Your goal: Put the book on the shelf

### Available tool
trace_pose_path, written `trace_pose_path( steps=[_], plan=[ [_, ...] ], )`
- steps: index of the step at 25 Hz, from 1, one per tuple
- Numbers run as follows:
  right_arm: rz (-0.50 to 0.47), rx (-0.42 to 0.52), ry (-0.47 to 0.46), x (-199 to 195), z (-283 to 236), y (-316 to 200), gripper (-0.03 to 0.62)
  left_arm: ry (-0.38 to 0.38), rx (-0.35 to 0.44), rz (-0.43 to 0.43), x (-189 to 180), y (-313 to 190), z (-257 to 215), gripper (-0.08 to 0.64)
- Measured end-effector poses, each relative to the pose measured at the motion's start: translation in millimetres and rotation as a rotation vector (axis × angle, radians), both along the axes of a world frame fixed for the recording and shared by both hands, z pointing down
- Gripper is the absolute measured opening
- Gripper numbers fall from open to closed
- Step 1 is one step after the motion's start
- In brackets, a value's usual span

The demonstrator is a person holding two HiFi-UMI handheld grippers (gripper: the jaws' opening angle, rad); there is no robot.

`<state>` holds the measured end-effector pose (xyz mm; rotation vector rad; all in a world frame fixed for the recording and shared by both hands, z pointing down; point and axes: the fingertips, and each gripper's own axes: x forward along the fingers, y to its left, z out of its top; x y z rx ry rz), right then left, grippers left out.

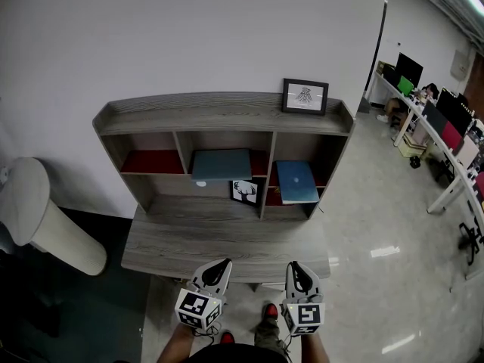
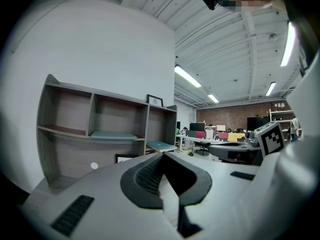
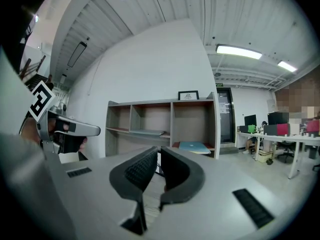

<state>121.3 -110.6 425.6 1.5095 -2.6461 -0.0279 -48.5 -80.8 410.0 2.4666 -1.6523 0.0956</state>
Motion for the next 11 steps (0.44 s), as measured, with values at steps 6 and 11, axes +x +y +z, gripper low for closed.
trace_pose_path(
  steps=[6,11],
  plan=[
    [-0.013,-0.005,0.011,-5.5,3.3,1.1,0.044,0.001,-0.002,0.002,-1.8,-2.6,1.5,0.006],
    [-0.007,-0.005,0.010,-6.0,3.8,-1.8,0.044,0.000,-0.002,0.007,-2.6,-5.5,2.1,0.006]
  ],
)
